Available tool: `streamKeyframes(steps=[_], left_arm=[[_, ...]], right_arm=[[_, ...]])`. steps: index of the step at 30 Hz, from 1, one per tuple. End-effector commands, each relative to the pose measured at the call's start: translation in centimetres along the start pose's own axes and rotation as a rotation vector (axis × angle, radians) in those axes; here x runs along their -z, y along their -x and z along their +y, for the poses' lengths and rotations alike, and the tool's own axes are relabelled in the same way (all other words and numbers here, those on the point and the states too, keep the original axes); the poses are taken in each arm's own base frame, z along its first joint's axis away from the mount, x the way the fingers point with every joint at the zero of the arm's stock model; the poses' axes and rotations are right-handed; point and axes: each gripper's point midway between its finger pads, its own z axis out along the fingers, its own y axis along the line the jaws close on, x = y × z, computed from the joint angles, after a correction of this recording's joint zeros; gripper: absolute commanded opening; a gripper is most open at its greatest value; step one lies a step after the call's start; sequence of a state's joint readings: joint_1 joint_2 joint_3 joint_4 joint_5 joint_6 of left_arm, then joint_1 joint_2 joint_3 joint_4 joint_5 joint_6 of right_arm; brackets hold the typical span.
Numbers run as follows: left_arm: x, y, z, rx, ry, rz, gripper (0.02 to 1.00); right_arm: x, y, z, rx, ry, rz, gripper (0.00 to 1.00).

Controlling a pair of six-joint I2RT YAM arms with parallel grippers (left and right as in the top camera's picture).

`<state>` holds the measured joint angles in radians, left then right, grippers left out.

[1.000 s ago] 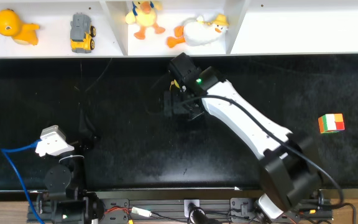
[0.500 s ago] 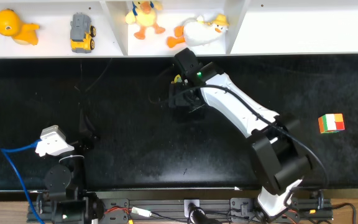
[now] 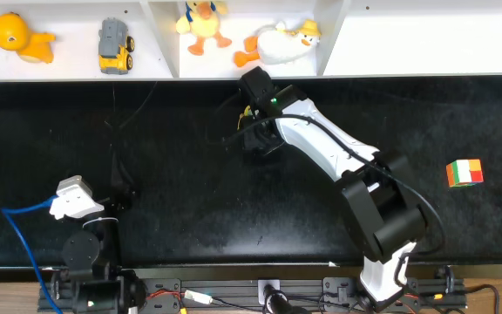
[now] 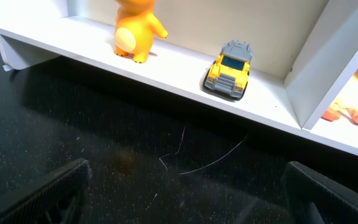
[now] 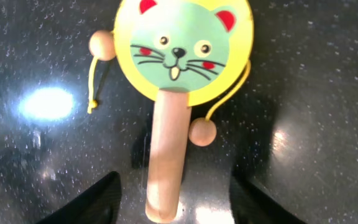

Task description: Store Toys

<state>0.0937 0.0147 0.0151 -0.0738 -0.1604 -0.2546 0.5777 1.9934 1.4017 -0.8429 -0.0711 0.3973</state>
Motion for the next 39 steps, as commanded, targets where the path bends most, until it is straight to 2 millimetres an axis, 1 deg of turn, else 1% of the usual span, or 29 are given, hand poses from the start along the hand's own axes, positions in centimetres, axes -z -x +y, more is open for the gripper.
streamKeyframes(steps=[1, 4, 13, 18, 21, 25, 27, 30, 32, 35, 39], left_arm=[[0.0, 0.1, 0.1, -0.02, -0.002, -0.01, 0.998], [0.0, 0.1, 0.1, -0.02, -0.002, -0.01, 0.998], [0.0, 0.1, 0.1, -0.02, -0.002, -0.01, 0.998], [0.0, 0.1, 0.1, -0.02, -0.002, -0.01, 0.998], [0.0, 0.1, 0.1, -0.02, -0.002, -0.01, 0.996], [0.0, 0.1, 0.1, -0.02, -0.002, -0.01, 0.998], [0.0, 0.1, 0.1, -0.02, -0.002, -0.01, 0.998], [0.0, 0.1, 0.1, -0.02, -0.002, -0.01, 0.998], [0.0, 0.1, 0.1, -0.02, -0.002, -0.01, 0.998], [0.0, 0.1, 0.1, -0.02, -0.002, -0.01, 0.996], [0.0, 0.1, 0.1, -0.02, -0.002, -0.01, 0.996]], right_arm=[[-2.4, -1.3, -0.6, -0.002, -0.024, 0.067, 0.483], [-2.4, -1.3, -0.7, 0.005, -0.026, 0.067, 0.402], [-2.4, -0.9, -0.9, 0.025, -0.042, 0.045, 0.323], [-2.4, -0.5, -0.8, 0.034, -0.038, 0.032, 0.246], [-2.4, -0.4, -0.8, 0.035, -0.037, 0.029, 0.183], [-2.4, -0.5, -0.8, 0.034, -0.036, 0.029, 0.132], [-2.4, -0.6, -0.8, 0.033, -0.035, 0.035, 0.058], [-2.2, -1.2, -0.9, 0.03, -0.041, 0.065, 0.047], [-1.5, -1.7, -1.2, 0.025, -0.058, 0.099, 0.047], [0.6, -2.3, -1.4, 0.014, -0.086, 0.154, 0.045], [4.8, -2.8, -1.9, 0.005, -0.136, 0.181, 0.047]])
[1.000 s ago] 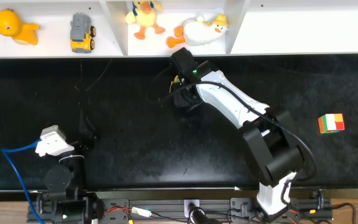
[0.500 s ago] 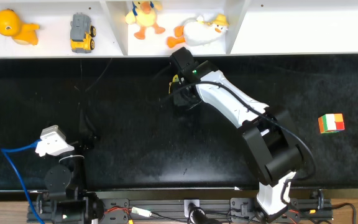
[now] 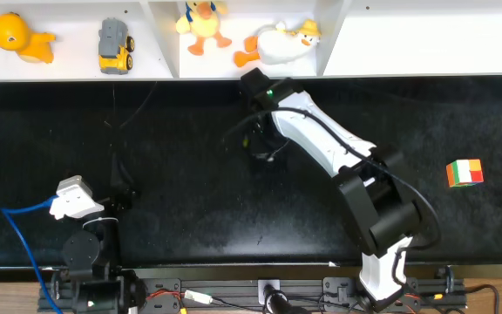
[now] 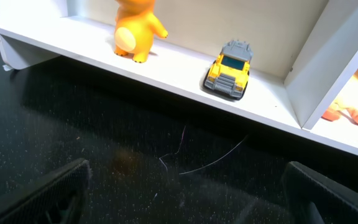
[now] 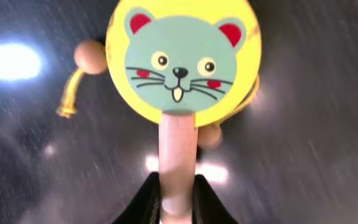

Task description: Store Toys

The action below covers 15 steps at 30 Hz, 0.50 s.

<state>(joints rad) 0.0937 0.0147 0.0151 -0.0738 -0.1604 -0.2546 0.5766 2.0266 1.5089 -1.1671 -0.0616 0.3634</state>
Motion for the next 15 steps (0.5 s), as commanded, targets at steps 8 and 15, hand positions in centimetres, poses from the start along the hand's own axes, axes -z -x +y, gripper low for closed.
streamKeyframes(steps=[8, 15], left_arm=[[0.0, 0.1, 0.1, -0.02, -0.002, -0.01, 0.998], [0.0, 0.1, 0.1, -0.02, -0.002, -0.01, 0.998]], right_arm=[[11.9, -3.4, -4.7, -0.092, -0.088, -0.156, 0.045], [16.0, -5.8, -11.7, -0.269, -0.086, -0.296, 0.047]])
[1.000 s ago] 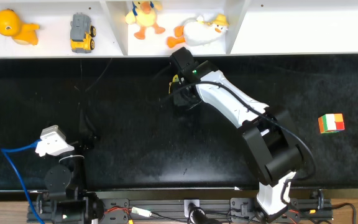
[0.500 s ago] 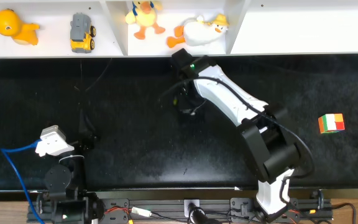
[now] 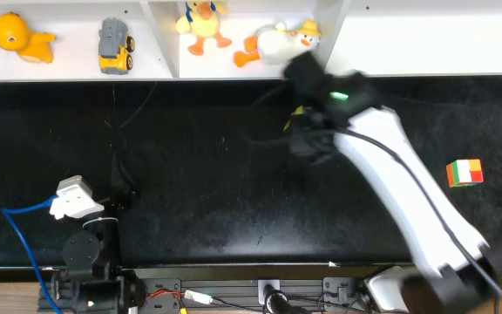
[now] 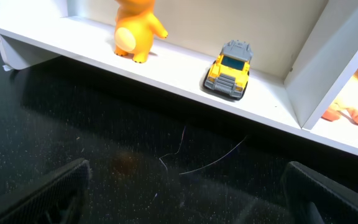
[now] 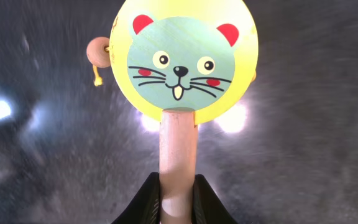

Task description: Store Toys

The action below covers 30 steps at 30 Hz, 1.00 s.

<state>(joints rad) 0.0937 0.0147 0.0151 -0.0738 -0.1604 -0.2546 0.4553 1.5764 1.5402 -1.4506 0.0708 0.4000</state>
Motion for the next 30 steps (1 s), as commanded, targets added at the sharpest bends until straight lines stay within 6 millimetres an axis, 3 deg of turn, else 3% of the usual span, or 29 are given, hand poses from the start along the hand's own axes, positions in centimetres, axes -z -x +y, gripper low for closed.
streamKeyframes(steps=[1, 6, 11, 22, 30], left_arm=[[0.0, 0.1, 0.1, -0.02, -0.002, -0.01, 0.998], [0.0, 0.1, 0.1, -0.02, -0.002, -0.01, 0.998], [0.0, 0.1, 0.1, -0.02, -0.002, -0.01, 0.996], [0.0, 0.1, 0.1, -0.02, -0.002, -0.01, 0.998], [0.0, 0.1, 0.1, -0.02, -0.002, -0.01, 0.996]], right_arm=[[1.0, -0.5, -5.9, -0.134, -0.061, -0.066, 0.047], [-1.2, -1.8, -11.0, -0.264, -0.095, -0.065, 0.047], [-3.9, -1.0, -13.4, -0.281, -0.1, -0.113, 0.047], [-3.6, 8.2, -13.6, -0.044, -0.091, -0.465, 0.053], [-5.2, 12.5, -13.5, 0.039, -0.11, -0.558, 0.047]])
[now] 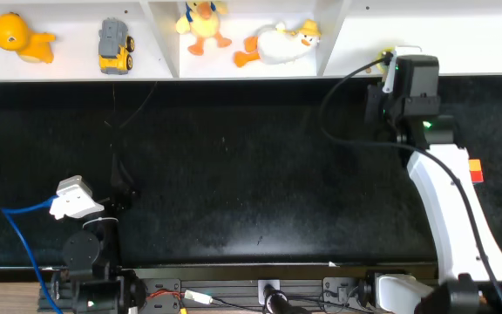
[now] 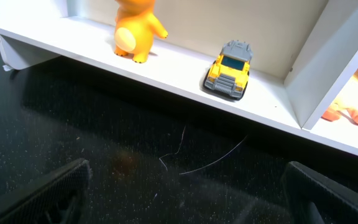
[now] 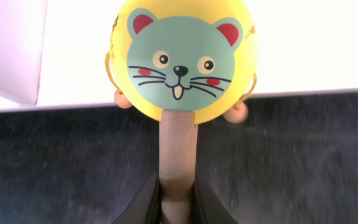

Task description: Store Toys

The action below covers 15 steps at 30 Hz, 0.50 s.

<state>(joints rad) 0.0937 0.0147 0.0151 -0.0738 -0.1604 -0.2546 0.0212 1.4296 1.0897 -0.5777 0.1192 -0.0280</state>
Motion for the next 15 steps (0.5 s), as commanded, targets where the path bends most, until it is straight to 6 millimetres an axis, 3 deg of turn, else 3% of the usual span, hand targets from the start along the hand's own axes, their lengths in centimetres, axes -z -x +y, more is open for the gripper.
streamKeyframes(steps=[1, 7, 15], left_arm=[[0.0, 0.1, 0.1, -0.02, -0.002, -0.01, 0.998], [0.0, 0.1, 0.1, -0.02, -0.002, -0.01, 0.998], [0.0, 0.1, 0.1, -0.02, -0.001, -0.01, 0.998]], right_arm=[[-2.6, 0.1, 0.1, 0.063, -0.004, -0.003, 0.047], [-5.3, 1.6, 0.4, 0.057, -0.002, -0.063, 0.045], [-6.4, 4.1, 1.5, 0.051, 0.052, -0.174, 0.047]])
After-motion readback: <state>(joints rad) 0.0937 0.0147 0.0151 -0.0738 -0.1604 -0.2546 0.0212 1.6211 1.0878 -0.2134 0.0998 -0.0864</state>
